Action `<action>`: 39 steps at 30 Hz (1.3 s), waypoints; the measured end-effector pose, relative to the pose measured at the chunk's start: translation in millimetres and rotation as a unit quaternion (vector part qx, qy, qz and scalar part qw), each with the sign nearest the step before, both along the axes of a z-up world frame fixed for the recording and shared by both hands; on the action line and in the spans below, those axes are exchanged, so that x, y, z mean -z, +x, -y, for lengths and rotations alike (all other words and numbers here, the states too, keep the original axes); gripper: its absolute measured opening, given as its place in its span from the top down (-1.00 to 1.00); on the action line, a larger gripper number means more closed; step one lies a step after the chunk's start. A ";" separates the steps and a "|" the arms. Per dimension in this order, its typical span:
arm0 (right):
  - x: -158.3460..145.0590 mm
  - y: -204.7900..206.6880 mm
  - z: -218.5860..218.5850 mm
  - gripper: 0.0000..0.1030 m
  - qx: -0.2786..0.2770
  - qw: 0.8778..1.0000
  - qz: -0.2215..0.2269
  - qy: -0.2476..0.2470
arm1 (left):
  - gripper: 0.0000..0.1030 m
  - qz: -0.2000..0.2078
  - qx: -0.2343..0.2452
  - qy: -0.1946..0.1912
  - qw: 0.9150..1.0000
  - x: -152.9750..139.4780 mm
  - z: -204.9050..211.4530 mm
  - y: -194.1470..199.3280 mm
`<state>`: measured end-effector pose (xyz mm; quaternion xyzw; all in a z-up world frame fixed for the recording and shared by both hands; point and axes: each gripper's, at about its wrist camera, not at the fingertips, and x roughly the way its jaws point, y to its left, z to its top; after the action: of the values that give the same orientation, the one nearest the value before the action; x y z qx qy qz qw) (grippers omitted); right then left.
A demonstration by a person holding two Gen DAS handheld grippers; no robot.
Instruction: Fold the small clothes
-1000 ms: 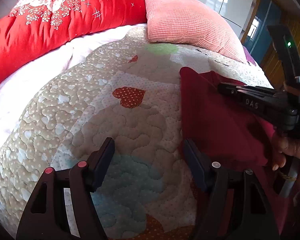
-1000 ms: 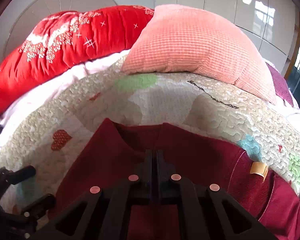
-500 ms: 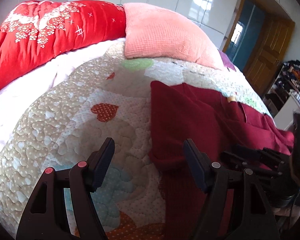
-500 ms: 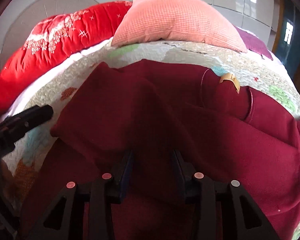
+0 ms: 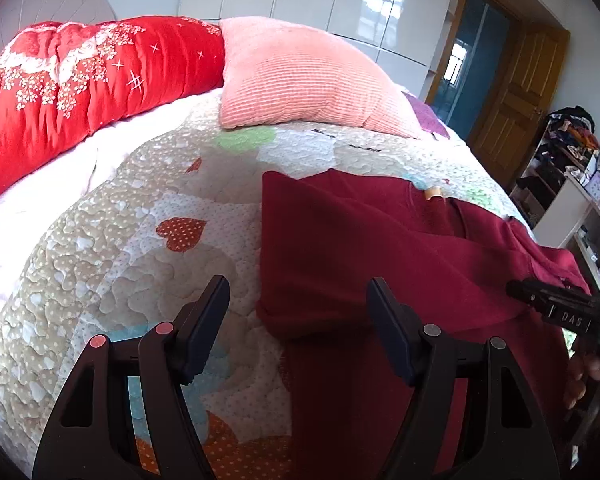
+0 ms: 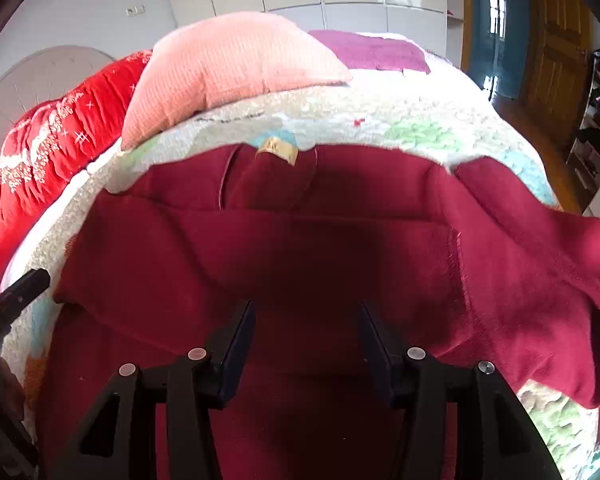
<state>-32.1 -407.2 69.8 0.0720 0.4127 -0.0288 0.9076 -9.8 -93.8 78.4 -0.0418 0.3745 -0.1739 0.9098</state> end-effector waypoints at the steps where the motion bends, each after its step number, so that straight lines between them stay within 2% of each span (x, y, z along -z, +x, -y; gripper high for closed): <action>1: -6.8 -2.1 7.1 0.02 0.009 1.000 0.009 -0.023 | -0.38 0.003 0.004 -0.001 1.000 -1.9 0.8 -1.7; 3: -14.3 -1.3 24.8 0.01 0.042 0.996 0.013 -0.075 | -0.38 0.009 0.010 -0.006 1.000 -4.9 0.9 -5.3; 5: -13.5 5.9 50.5 0.01 0.080 0.992 0.005 -0.100 | -0.38 0.014 0.011 -0.009 1.000 -6.6 1.0 -6.8; 8: -0.1 21.8 83.7 0.01 0.117 0.988 -0.010 -0.100 | -0.38 0.009 0.006 -0.017 1.000 -4.5 -1.4 -3.3; 10: 9.4 30.1 98.6 0.01 0.121 0.989 -0.018 -0.079 | -0.38 -0.003 0.003 -0.019 1.000 -0.5 -2.5 1.0; 12: 19.7 35.2 105.0 0.01 0.118 0.991 -0.023 -0.060 | -0.38 -0.008 -0.001 -0.017 1.000 3.4 -2.7 3.8; 14: 28.2 42.4 109.5 0.01 0.128 0.988 -0.036 -0.072 | -0.38 -0.010 0.000 -0.010 1.000 5.9 -0.4 5.7; 16: 31.3 40.5 113.2 0.00 0.133 0.989 -0.023 -0.066 | -0.38 -0.008 0.002 -0.001 1.000 7.3 2.5 5.7; 22: 32.9 36.7 116.6 -0.03 0.135 0.988 -0.016 -0.075 | -0.38 -0.008 0.008 0.025 1.000 10.9 10.8 3.9; 27: 17.9 22.6 111.3 -0.02 0.144 0.988 -0.013 -0.045 | -0.38 0.003 0.018 0.033 0.999 2.9 17.1 -5.5; 31: 0.3 -1.2 89.2 -0.09 0.111 0.994 0.015 -0.011 | -0.38 -0.001 0.035 0.021 0.999 -5.9 33.4 -11.4; 32: -1.0 -5.4 83.8 -0.18 0.101 0.995 0.017 -0.004 | -0.38 -0.002 0.039 0.020 0.999 -6.9 39.8 -11.8; 35: 2.8 -10.5 68.0 -0.19 0.067 0.998 0.012 0.010 | -0.38 -0.011 0.046 0.032 0.998 -3.7 63.4 -6.3; 39: 16.9 -10.7 56.3 -0.17 0.060 0.998 0.002 -0.017 | -0.38 -0.034 0.042 0.032 0.998 6.9 90.4 8.9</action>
<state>-42.8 -463.5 52.9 0.0812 0.4052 -0.0897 0.9062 -0.9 -184.2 71.5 -0.0025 0.4119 -0.1980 0.8895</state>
